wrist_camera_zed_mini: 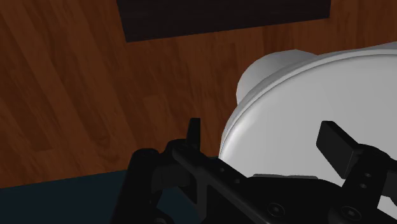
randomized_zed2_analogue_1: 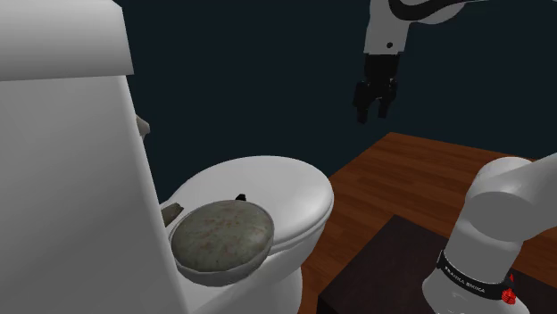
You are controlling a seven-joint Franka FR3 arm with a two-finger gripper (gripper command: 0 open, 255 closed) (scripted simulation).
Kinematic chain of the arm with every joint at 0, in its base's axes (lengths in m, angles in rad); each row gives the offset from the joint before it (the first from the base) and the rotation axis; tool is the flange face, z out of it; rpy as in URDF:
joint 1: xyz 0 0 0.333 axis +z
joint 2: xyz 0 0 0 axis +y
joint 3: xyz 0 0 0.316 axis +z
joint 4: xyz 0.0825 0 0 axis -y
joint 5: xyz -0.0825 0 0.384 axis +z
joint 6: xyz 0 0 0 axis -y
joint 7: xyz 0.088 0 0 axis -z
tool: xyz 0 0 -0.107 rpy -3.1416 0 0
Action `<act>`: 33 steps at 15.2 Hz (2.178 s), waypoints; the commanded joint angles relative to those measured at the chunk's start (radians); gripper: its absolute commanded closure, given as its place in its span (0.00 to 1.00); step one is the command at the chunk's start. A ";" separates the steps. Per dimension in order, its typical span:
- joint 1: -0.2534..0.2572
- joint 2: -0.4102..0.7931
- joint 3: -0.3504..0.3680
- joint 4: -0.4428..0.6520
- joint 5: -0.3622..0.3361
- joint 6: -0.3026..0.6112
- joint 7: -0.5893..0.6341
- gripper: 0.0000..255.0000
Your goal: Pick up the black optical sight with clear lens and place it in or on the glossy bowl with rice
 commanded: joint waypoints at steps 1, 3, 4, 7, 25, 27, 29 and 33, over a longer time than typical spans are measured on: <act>0.000 0.000 0.000 0.000 0.000 0.000 0.000 0.00; 0.003 0.012 0.052 -0.012 0.038 0.019 0.082 0.00; 0.004 0.021 0.078 -0.015 0.057 0.029 0.123 0.00; 0.007 0.060 0.156 -0.016 0.110 0.064 0.245 0.00; -0.061 0.610 0.598 0.270 0.168 0.317 1.002 0.00; -0.067 0.703 0.636 0.330 0.124 0.338 1.100 0.00; -0.063 0.803 0.665 0.396 0.069 0.352 1.201 0.00; -0.029 0.950 0.678 0.489 -0.020 0.373 1.339 0.00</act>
